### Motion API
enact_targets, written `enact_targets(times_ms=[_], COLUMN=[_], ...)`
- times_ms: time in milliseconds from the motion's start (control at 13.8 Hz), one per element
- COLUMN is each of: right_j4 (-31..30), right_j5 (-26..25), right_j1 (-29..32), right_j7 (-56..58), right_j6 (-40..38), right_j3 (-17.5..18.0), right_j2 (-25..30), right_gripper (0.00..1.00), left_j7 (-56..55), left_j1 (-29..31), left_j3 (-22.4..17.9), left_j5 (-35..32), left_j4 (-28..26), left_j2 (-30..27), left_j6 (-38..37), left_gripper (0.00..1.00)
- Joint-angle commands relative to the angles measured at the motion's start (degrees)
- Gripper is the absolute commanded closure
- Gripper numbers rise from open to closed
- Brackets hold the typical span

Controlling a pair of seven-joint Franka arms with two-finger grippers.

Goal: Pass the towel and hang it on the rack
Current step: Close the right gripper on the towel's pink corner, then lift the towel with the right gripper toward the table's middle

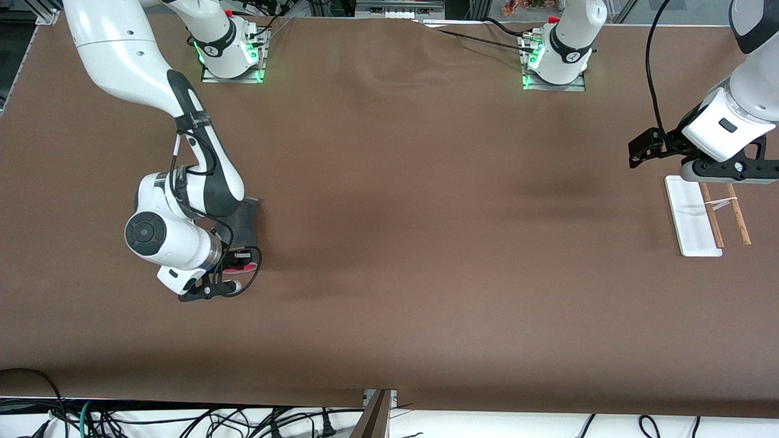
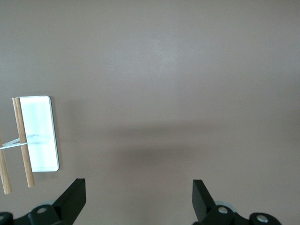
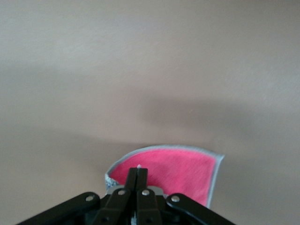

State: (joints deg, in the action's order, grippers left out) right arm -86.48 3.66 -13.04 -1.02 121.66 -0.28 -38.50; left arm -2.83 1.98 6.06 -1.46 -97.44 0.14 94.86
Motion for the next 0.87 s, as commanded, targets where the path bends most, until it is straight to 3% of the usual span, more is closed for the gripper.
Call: enact_targets(times_ms=[0, 218, 363, 798], right_j4=[1.65, 6.13, 8.42, 12.30], right_j5=[1.34, 11.16, 14.34, 29.01], right_j1=[0.03, -0.14, -0.58, -0.93], right_j7=[-6.08, -11.09, -16.27, -39.72], right_j6=[-7.99, -16.86, -20.83, -24.72], right_j3=[2.38, 2.91, 3.52, 12.22], right_j2=[2.73, 3.96, 4.31, 4.31], right_gripper=[1.00, 1.00, 1.00, 1.00], left_j7=[1.60, 1.60, 1.60, 1.60], left_j1=[0.57, 0.57, 0.57, 0.22], left_j3=[0.09, 0.09, 0.09, 0.44], left_j5=[0.93, 0.93, 0.93, 1.11], left_j4=[0.32, 0.32, 0.32, 0.23], left_j2=[-0.58, -0.66, -0.58, -0.31], left_j6=[-0.90, -0.90, -0.90, -2.04], left_gripper=[0.00, 0.00, 0.00, 0.00])
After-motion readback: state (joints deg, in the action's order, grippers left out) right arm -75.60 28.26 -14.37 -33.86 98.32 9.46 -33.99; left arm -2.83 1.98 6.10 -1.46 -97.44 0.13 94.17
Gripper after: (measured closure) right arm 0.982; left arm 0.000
